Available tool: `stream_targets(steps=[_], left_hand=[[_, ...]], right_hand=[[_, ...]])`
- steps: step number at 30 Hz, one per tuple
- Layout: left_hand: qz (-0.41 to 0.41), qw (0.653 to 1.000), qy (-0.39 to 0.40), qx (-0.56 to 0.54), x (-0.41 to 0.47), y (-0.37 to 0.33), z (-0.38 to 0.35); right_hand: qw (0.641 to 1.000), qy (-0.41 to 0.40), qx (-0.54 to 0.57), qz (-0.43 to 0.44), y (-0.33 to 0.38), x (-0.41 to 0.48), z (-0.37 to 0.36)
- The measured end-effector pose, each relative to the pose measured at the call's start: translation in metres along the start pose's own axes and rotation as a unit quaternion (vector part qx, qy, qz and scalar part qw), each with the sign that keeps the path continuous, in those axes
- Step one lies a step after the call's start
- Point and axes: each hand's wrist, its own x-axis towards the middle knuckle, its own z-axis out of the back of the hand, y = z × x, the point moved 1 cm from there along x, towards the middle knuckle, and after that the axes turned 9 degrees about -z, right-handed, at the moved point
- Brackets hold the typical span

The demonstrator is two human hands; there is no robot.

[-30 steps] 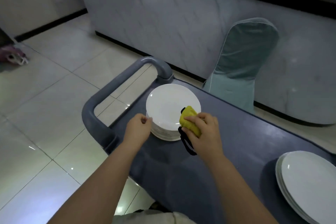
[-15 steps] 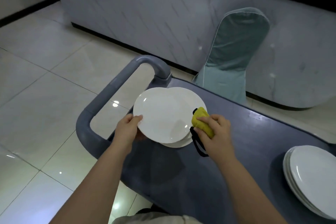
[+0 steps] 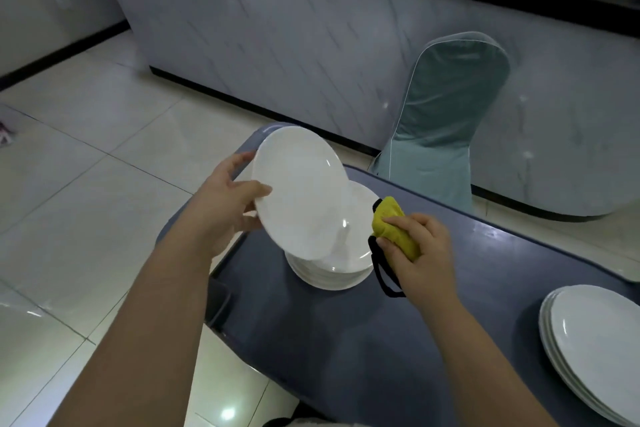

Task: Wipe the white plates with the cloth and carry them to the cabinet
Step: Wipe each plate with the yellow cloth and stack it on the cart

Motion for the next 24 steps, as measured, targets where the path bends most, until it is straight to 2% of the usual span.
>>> stream_targets(steps=[3, 5, 8, 11, 14, 17, 19, 21, 22, 24], left_hand=[[0.062, 0.982, 0.078, -0.162, -0.027, 0.029, -0.005], [0.080, 0.973, 0.090, -0.196, -0.047, 0.055, -0.019], [0.087, 0.972, 0.081, -0.203, -0.071, 0.084, -0.051], [0.056, 0.969, 0.110, -0.215, -0.079, 0.089, -0.080], [0.043, 0.969, 0.102, -0.221, -0.082, 0.090, -0.090], [0.054, 0.972, 0.106, -0.203, -0.089, 0.097, -0.097], [0.068, 0.972, 0.144, -0.171, -0.097, 0.101, -0.112], [0.072, 0.969, 0.180, -0.152, -0.102, 0.103, -0.130], [0.066, 0.968, 0.187, -0.153, -0.104, 0.102, -0.138], [0.048, 0.966, 0.188, -0.170, -0.103, 0.099, -0.147]], right_hand=[[0.999, 0.006, 0.002, 0.043, 0.008, 0.009, 0.005], [0.997, -0.007, -0.037, 0.073, 0.013, 0.028, 0.009], [0.993, -0.014, -0.105, 0.053, 0.030, 0.053, 0.005], [0.982, 0.060, -0.103, 0.144, 0.049, 0.022, -0.012], [0.963, 0.136, -0.089, 0.213, 0.017, -0.025, 0.009], [0.969, 0.072, -0.129, 0.197, -0.033, -0.030, 0.057], [0.981, -0.010, -0.155, 0.119, -0.043, -0.008, 0.073], [0.987, -0.070, -0.136, 0.055, -0.026, 0.013, 0.065], [0.989, -0.076, -0.111, 0.055, -0.013, 0.015, 0.058], [0.989, -0.046, -0.082, 0.110, -0.004, -0.002, 0.048]])
